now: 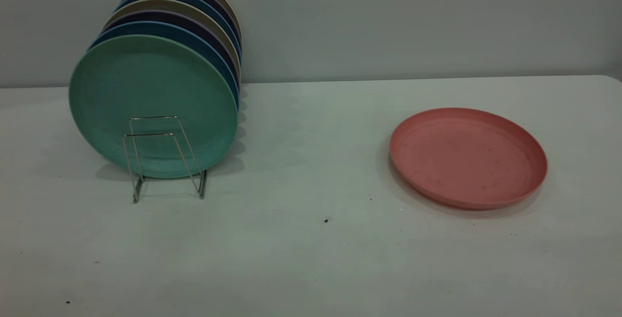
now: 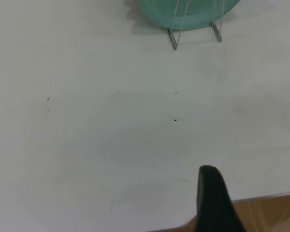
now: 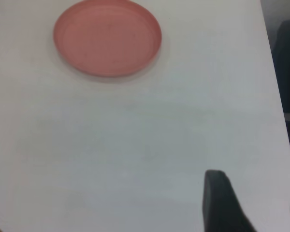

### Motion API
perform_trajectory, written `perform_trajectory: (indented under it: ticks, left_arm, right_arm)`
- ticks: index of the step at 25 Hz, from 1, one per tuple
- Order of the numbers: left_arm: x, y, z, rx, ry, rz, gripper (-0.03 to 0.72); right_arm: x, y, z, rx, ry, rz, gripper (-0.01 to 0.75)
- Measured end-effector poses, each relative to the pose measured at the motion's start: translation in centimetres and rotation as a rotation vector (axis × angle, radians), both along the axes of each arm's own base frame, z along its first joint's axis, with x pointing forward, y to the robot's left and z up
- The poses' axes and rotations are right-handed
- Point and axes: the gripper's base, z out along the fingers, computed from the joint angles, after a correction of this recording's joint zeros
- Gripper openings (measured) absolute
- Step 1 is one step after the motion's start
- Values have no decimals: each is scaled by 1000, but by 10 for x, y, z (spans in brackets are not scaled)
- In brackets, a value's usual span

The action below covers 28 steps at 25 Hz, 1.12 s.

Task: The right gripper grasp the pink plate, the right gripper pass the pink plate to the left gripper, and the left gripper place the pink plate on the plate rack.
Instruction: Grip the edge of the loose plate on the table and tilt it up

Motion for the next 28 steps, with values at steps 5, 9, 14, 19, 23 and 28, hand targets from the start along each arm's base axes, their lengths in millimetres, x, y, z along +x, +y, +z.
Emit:
perform_trajectory:
  ticks: [5,9,14,19,23,28]
  left_arm:
    - [0,0,0,0,0,0,460]
    - [0,0,0,1,0,0,460]
    - [3,0,9,-1,-84,3,460]
    - [26,-1,19,-22,-86,0,460]
    - [61,-6,23,-90,-17,-15,460]
    - [107,-18,21,-172,45,-108,460]
  right_arm:
    - [0,0,0,0,0,0,365]
    - [0,0,0,0,0,0,365]
    - [0,0,1,1,-6,4,365]
    - [12,2,22,-2,-174,30,365]
    - [49,6,30,21,-133,47,365]
    - [105,18,19,90,55,146,365]
